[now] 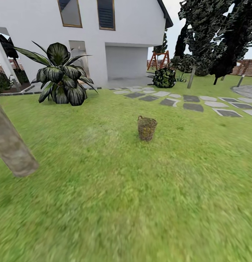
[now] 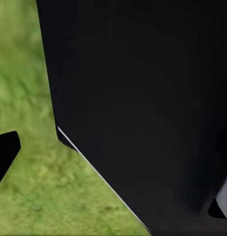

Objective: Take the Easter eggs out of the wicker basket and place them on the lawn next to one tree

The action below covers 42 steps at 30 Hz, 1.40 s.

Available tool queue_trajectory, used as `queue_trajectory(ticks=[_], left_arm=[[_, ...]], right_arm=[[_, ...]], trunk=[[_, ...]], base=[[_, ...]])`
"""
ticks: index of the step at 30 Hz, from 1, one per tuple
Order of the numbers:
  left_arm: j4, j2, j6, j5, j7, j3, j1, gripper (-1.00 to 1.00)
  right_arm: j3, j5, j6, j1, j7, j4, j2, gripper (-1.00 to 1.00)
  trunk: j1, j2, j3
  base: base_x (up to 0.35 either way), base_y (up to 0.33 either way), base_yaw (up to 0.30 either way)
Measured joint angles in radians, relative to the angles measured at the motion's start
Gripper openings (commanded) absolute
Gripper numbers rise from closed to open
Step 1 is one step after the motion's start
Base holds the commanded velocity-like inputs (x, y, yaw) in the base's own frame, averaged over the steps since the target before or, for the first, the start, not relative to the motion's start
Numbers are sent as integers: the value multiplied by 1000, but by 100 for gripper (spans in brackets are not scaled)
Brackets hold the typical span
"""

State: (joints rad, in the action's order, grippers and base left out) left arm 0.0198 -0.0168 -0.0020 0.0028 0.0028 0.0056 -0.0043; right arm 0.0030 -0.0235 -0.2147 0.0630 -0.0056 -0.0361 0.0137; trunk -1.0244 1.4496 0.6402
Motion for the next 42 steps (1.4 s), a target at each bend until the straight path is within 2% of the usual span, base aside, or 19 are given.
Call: queue_trajectory(ticks=[12, 19, 30, 35, 42], left_arm=[[0, 0, 0, 1, 9, 0, 0, 100], [0, -1, -1, 1, 10, 0, 0, 100], [0, -1, -1, 1, 10, 0, 0, 100], [0, -1, -1, 1, 10, 1, 0, 100], [1, -1, -1, 1, 10, 1, 0, 100]], right_arm=[[1, 1, 4, 0, 0, -2, -2, 100], [0, -25, 6, 0, 0, -2, 0, 100], [2, -30, 3, 0, 0, -2, -2, 100], [2, -98, 2, 0, 0, -3, -3, 100], [1, -106, 3, 0, 0, -3, -3, 100]], trunk=[[0, 0, 0], [0, 0, 0], [0, 0, 0], [0, 0, 0], [0, 0, 0]], base=[[340, 0, 0], [340, 0, 0], [340, 0, 0], [340, 0, 0], [340, 0, 0]])
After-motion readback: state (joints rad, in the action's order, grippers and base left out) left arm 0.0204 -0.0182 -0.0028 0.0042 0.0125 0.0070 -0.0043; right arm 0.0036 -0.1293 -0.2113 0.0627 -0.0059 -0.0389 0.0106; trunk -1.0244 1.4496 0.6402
